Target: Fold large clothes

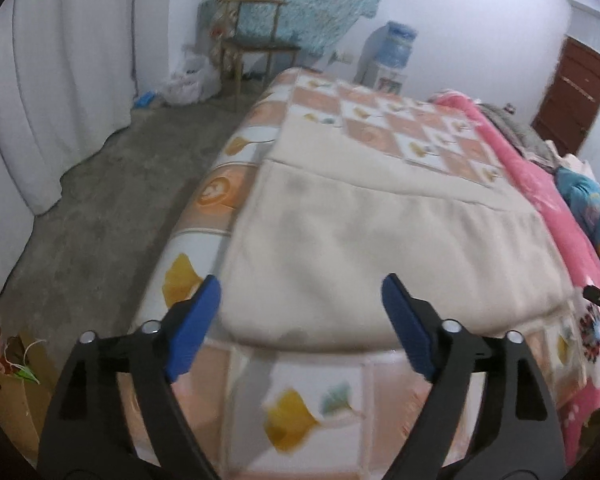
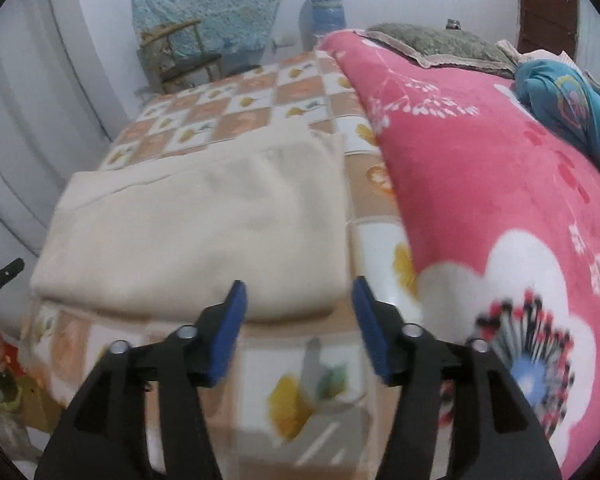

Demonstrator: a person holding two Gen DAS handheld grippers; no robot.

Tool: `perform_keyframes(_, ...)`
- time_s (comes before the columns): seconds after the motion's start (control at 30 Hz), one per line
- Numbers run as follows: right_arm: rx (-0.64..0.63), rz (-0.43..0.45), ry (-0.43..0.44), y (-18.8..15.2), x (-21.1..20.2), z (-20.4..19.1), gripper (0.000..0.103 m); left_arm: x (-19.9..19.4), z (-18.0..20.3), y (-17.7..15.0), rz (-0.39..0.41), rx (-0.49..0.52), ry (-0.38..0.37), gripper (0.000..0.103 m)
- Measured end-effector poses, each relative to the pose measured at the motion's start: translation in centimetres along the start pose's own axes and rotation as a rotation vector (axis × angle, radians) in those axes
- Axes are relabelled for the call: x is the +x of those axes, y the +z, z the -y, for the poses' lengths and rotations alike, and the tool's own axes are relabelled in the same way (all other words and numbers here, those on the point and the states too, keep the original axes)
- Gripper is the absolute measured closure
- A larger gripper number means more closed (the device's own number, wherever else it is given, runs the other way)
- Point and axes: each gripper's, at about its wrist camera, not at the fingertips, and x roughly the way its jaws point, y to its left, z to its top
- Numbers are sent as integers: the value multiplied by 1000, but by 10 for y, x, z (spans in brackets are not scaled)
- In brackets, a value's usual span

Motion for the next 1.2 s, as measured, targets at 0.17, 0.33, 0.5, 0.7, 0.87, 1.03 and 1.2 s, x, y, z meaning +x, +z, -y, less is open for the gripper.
perform_keyframes(0.17, -47, 51, 0, -27, -20, -37, 21, -23, 32, -17, 37, 16, 30, 9)
perform_keyframes(0.33, -99, 112, 4, -32, -35, -73, 15, -32, 55, -21, 41, -3, 49, 8)
perform_keyframes(0.5, -108, 213, -39, -26, -52, -96, 7, -38, 75, -19, 59, 33, 140, 8)
perform_keyframes(0.7, -112, 218, -116, -30, -50, -114, 7, -45, 96, -22, 95, 32, 161, 8)
perform_keyframes(0.87, -119, 152, -91, -37, -39, -125, 7, -36, 113, -31, 45, 74, 177, 8)
perform_keyframes(1.03, -117, 125, -81, -39, -32, -128, 7, -24, 118, -41, -11, 73, 167, 8)
perform_keyframes(1.2, -114, 90, -81, -41, -24, -130, 7, -22, 121, -43, -16, 90, 186, 8)
